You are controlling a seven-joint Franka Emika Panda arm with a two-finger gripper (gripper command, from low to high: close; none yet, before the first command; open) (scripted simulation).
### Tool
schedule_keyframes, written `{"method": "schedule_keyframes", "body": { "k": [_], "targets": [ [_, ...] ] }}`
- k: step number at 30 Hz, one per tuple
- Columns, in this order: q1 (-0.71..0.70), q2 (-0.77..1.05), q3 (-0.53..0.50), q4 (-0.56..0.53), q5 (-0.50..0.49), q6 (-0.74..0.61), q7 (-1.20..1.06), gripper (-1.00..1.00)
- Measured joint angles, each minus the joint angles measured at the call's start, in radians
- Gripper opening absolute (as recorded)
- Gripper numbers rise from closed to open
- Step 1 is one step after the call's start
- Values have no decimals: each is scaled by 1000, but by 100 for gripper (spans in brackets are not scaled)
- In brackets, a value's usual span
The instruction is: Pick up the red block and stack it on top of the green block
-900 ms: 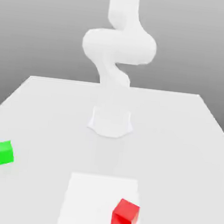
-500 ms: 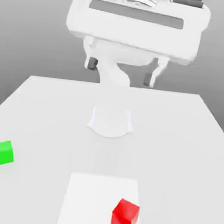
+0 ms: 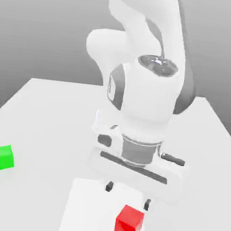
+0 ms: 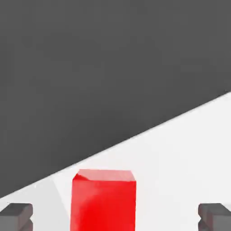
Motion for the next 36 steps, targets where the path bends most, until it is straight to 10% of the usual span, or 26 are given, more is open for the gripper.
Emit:
{"method": "schedule_keyframes", "body": {
  "k": [5, 6, 19, 36],
  "targets": [
    [61, 149, -77, 22, -83, 118, 68, 0],
    [69, 165, -87, 25, -94, 131, 76, -100],
    [12, 0, -9, -5, 21, 1, -8, -100],
    [-567, -184, -430, -164, 160, -16, 532, -100]
  ]
}}
